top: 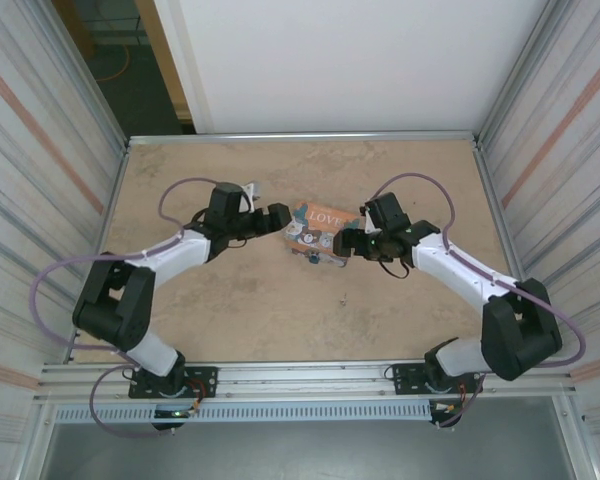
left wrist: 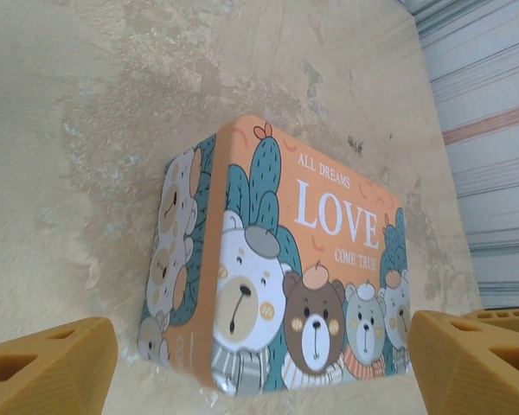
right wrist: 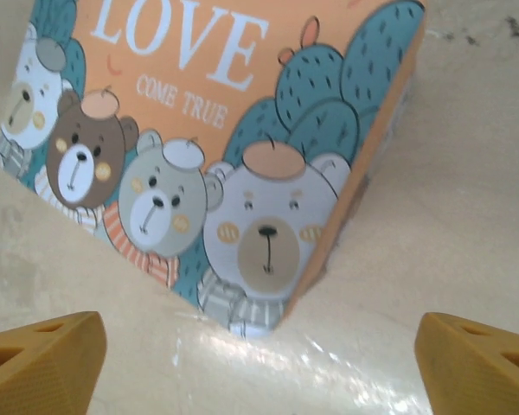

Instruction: Unlock the padlock with the key

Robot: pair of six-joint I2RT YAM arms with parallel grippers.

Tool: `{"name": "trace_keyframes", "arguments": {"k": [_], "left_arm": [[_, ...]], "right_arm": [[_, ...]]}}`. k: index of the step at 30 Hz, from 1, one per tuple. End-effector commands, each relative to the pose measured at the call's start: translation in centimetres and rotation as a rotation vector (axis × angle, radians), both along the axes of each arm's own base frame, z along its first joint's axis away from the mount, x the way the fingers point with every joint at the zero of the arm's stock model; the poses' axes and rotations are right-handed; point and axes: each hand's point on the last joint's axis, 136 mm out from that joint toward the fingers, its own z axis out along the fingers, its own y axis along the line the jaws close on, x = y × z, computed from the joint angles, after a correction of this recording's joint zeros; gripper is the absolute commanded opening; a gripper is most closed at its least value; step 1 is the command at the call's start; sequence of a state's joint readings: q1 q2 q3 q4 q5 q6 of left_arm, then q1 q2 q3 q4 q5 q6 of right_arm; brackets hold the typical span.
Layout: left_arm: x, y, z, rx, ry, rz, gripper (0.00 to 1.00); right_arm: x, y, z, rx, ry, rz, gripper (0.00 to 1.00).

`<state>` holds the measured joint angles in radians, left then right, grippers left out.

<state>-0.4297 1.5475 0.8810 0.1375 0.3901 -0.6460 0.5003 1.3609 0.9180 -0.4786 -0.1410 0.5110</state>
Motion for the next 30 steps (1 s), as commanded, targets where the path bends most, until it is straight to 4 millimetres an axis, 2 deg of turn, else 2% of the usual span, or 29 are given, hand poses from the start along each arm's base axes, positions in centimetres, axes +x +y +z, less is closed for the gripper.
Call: {"name": "trace_keyframes", "arguments": {"k": [1, 5, 11, 16, 22, 30], "left_arm": [[-1.3, 1.5, 1.1, 0.048, -0.063, 0.009, 0.88], [-2.7, 3.5, 1.0, 0.090, -0.088, 0.065, 0.88], [-4.6, 6.4, 0.1, 0.142, -0.102, 0.165, 0.89], [-5.3, 7.9, -0.3, 0.174, -0.105, 0.213, 0.90], [-5.4, 8.5, -0.2, 0.181, -0.107, 0.225, 0.90], [-5.4, 9.0, -0.6, 0.184, -0.091, 0.239, 0.91]], "right_arm": [[-3.5, -1.6, 0.2, -0.120, 0.079, 0.038, 0.85], [-6.5, -1.6, -0.8, -0.184, 0.157, 0.076, 0.81], [-9.3, 0.5, -3.5, -0.248, 0.258, 0.169, 0.75], [-9.6, 2.0, -5.4, -0.300, 0.317, 0.217, 0.70], [-9.1, 3.0, -7.1, -0.320, 0.367, 0.244, 0.62], [-9.1, 2.9, -8.4, -0.354, 0.399, 0.254, 0.49]]}}
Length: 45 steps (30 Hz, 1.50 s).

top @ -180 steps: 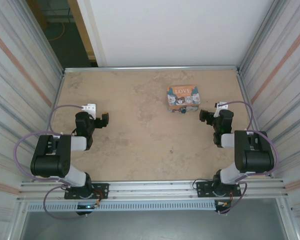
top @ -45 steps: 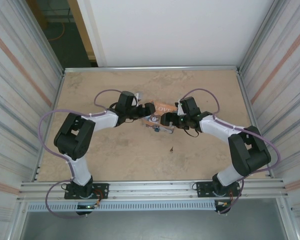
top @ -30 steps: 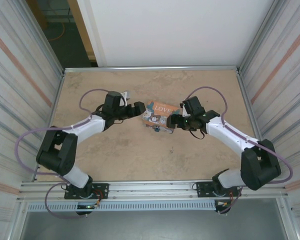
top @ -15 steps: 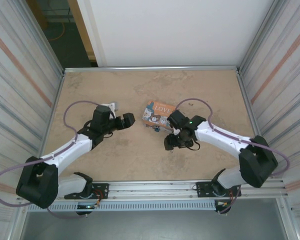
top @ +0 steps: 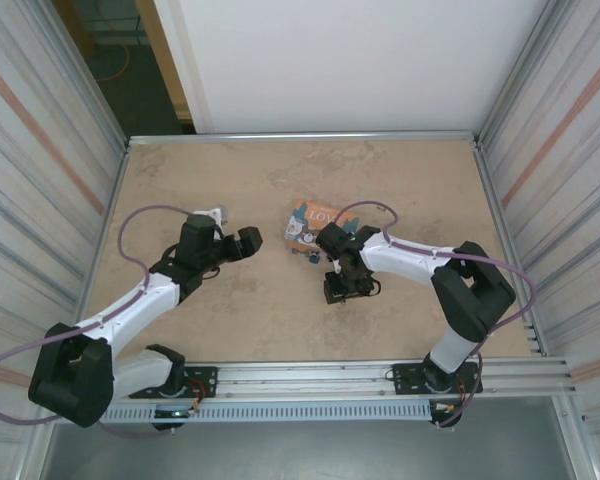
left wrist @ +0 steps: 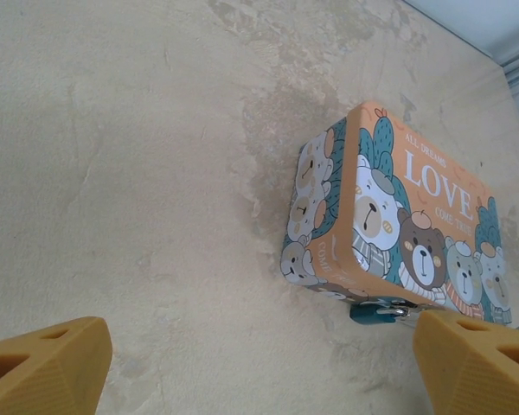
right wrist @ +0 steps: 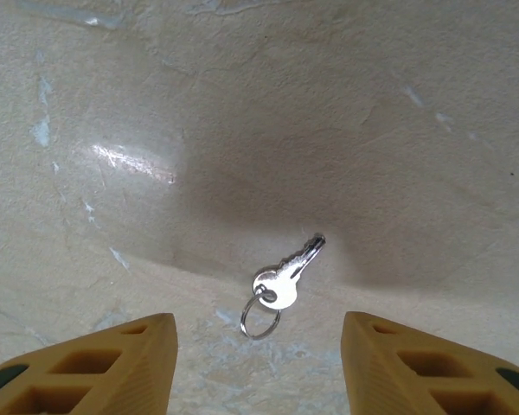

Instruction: Unlock the padlock with the key

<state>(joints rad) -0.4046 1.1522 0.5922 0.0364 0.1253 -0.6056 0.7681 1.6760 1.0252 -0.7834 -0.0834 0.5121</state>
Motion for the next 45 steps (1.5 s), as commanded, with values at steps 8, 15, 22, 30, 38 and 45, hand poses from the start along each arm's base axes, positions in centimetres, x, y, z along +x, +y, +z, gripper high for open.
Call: {"name": "trace_keyframes", "arguments": {"k": [8, 15, 22, 30, 38, 45], "left_arm": [[-0.1, 0.9, -0.4, 0.023, 0.005, 0.026, 0.91], [-0.1, 1.1, -0.5, 0.027, 0.009, 0.030, 0.91], [-0.1, 1.1, -0.6, 0.027, 0.016, 0.031, 0.91], [-0.1, 1.1, -0.7, 0.027, 0.021, 0.030, 0.91], [-0.1, 1.1, -0.6, 0.032, 0.020, 0.030, 0.91], [-0.1, 1.2, -0.2, 0.029, 0.011, 0.033, 0.91]], "right_arm": [[-0.3, -0.2, -0.8, -0.023, 0.027, 0.000, 0.39], [-0.4, -0.5, -1.4, -0.043, 0.034, -0.002, 0.33], [-0.4, -0.5, -1.9, -0.046, 0.038, -0.002, 0.29], [-0.7, -0.8, -2.3, -0.054, 0.047, -0.003, 0.23], [-1.0, -1.0, -2.7, -0.054, 0.050, -0.011, 0.14], [-0.7, -1.2, -2.0, -0.042, 0.014, -0.021, 0.03]]}}
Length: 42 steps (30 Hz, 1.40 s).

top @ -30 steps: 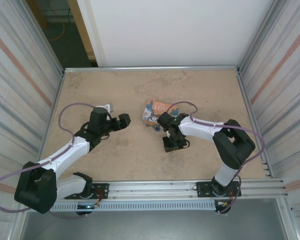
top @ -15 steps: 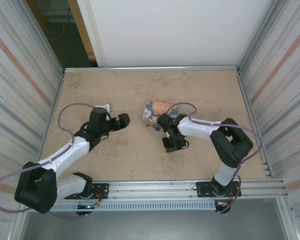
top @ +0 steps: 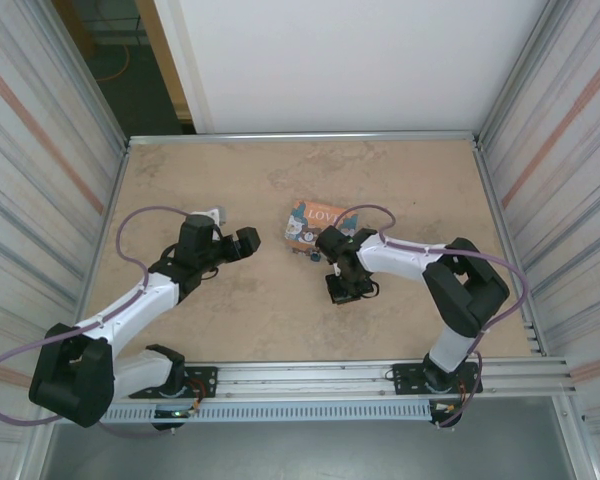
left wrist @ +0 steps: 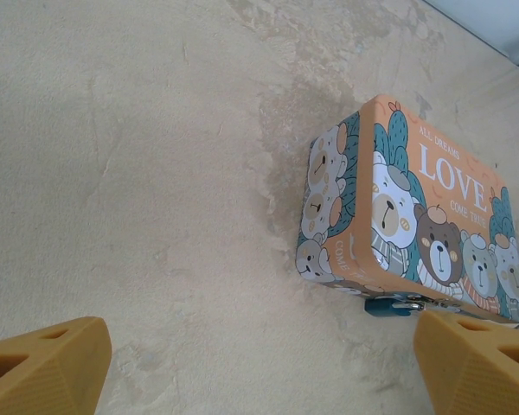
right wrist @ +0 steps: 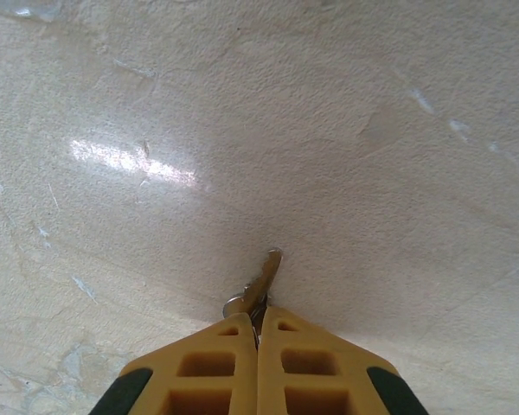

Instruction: Unlock the padlock with the key

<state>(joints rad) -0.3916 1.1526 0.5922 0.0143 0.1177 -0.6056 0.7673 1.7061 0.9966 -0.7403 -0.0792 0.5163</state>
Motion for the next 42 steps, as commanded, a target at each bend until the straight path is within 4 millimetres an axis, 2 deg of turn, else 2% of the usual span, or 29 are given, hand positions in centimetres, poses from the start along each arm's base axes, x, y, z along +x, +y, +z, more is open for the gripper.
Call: {"name": "trace_keyframes", "arguments": {"k": [1, 9, 18, 28, 37, 42], "left_arm": [[-0.1, 0.6, 0.4, 0.017, -0.011, 0.016, 0.91], [-0.2, 0.5, 2.0, -0.025, -0.038, 0.014, 0.91], [-0.3, -0.8, 5.7, -0.130, -0.086, -0.041, 0.90], [-0.4, -4.0, 10.6, -0.304, -0.106, -0.172, 0.88], [-0.9, -7.5, 13.9, -0.380, -0.116, -0.316, 0.75], [-1.5, -9.8, 15.2, -0.390, -0.137, -0.394, 0.68]], "right_arm": [[-0.6, -1.0, -0.5, -0.024, 0.001, -0.017, 0.00], [0.7, -0.5, 1.4, 0.064, -0.113, -0.026, 0.00], [3.1, 0.6, 6.3, 0.235, -0.360, -0.003, 0.00], [5.8, 2.6, 13.3, 0.465, -0.651, 0.005, 0.00], [7.5, 3.3, 19.6, 0.591, -0.910, 0.027, 0.00], [7.9, 4.2, 22.2, 0.652, -0.993, 0.047, 0.00]]}}
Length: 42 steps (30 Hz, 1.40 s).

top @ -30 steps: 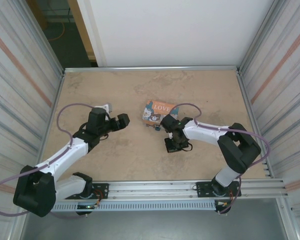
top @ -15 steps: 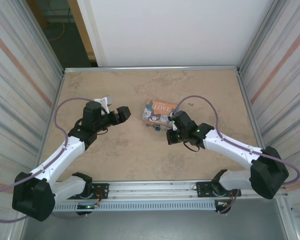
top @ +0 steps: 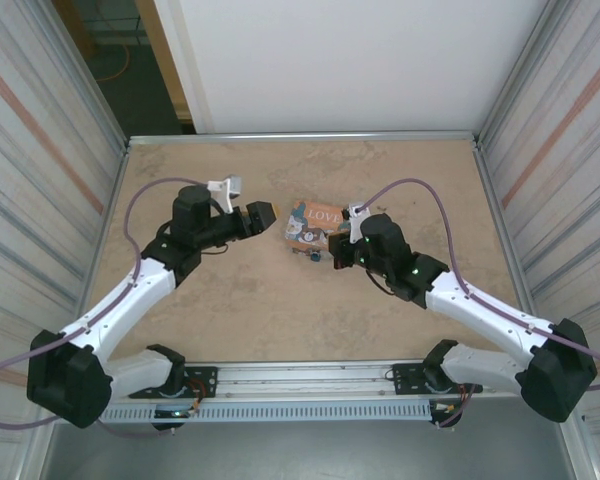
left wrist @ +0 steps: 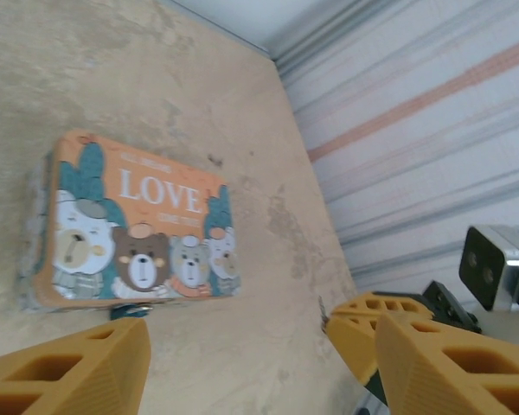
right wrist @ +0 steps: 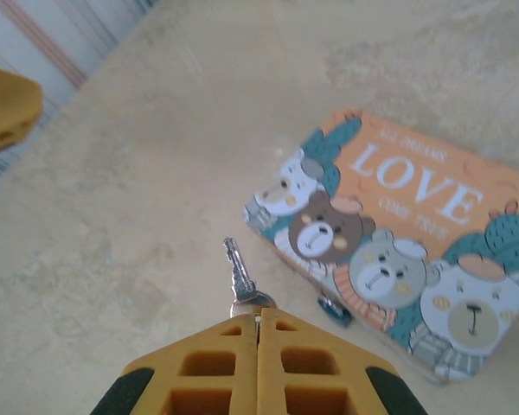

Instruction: Unlock the padlock with the key

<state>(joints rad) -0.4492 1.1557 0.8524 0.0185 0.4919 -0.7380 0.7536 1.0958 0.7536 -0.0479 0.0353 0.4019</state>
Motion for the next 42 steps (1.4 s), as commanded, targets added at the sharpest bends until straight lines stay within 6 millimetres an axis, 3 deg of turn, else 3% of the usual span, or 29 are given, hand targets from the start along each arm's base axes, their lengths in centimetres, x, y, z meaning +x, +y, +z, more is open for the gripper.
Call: {"name": "trace_keyframes", "arguments": {"k": [1, 10, 21, 42], "left_arm": [[-0.3, -2.0, 2.7, -0.046, -0.065, -0.078, 0.66], [-0.7, -6.1, 3.0, -0.057, -0.066, -0.191, 0.60], [-0.8, -8.4, 2.5, -0.077, -0.048, -0.248, 0.47], [-0.7, -8.9, 2.4, -0.061, -0.059, -0.259, 0.02]], "right_arm": [[0.5, 0.7, 3.2, 0.049, -0.131, 0.011, 0.00], [-0.1, 2.4, 4.8, 0.088, -0.181, 0.063, 0.00], [-0.3, 2.6, 5.3, 0.108, -0.194, 0.066, 0.00], [0.0, 2.6, 5.4, 0.100, -0.188, 0.057, 0.00]]}}
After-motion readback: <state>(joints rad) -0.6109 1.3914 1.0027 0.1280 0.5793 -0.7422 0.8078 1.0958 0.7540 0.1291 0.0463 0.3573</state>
